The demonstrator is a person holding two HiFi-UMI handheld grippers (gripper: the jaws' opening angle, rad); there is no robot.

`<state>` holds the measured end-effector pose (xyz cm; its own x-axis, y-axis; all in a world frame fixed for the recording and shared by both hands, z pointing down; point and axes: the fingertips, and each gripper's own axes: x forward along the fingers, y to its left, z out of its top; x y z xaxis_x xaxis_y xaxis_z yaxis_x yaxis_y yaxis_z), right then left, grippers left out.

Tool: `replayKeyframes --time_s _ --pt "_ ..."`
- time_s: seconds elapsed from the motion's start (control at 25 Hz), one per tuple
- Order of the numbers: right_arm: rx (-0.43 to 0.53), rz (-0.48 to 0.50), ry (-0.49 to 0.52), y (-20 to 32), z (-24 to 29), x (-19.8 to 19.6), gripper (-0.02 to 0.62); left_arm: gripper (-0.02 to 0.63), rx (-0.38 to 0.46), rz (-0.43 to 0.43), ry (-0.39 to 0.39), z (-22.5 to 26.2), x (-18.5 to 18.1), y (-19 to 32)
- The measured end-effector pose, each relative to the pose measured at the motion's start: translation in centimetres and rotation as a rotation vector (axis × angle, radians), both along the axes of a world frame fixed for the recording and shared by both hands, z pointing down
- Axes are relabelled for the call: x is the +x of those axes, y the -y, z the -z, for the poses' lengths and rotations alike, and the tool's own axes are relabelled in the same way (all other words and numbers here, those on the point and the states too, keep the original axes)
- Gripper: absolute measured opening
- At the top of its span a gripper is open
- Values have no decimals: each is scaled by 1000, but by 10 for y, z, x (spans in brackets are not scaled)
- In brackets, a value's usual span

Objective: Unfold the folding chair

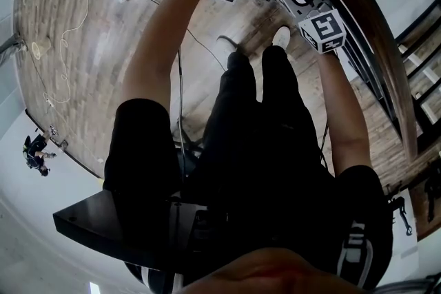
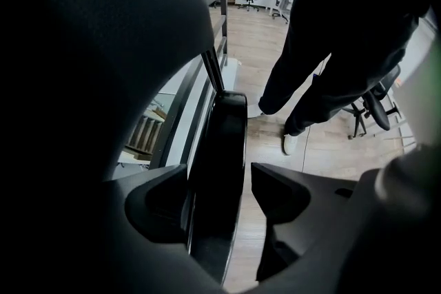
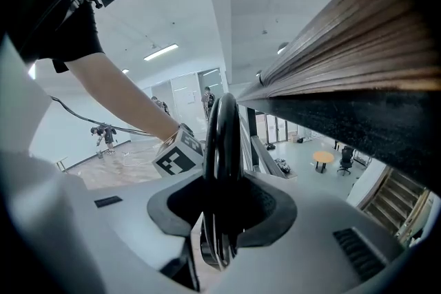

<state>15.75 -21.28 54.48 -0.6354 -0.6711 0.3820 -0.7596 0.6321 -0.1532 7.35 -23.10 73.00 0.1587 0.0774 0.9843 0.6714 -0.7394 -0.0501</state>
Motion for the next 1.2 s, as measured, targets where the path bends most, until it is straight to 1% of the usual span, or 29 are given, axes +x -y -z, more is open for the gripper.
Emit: replayKeyframes --time_s 0.16,0.28,0.52,0.64,0.76,0.92,1.08,1.2 --pt "0 8 8 -3 2 -7 121 270 30 -8 20 -16 -1 -1" --pt "7 12 8 -3 0 -6 120 232 39 4 2 -19 -1 0" --pt "1 13 26 -3 -1 -6 118 224 47 14 -22 -19 -10 -10" --pt "-2 15 29 -3 0 -8 118 224 53 17 -53 -16 -20 -16" --pt "-9 25 36 -3 4 -8 118 224 66 27 -101 -10 -30 -28" --pt "-17 23 44 -7 1 -11 118 225 86 19 -151 -11 -54 -48" --pt "-47 14 42 -6 -13 -16 120 229 101 6 -178 -26 -92 -78" --pt "-55 23 38 -8 -19 -21 120 235 110 -1 -197 -35 -112 -94"
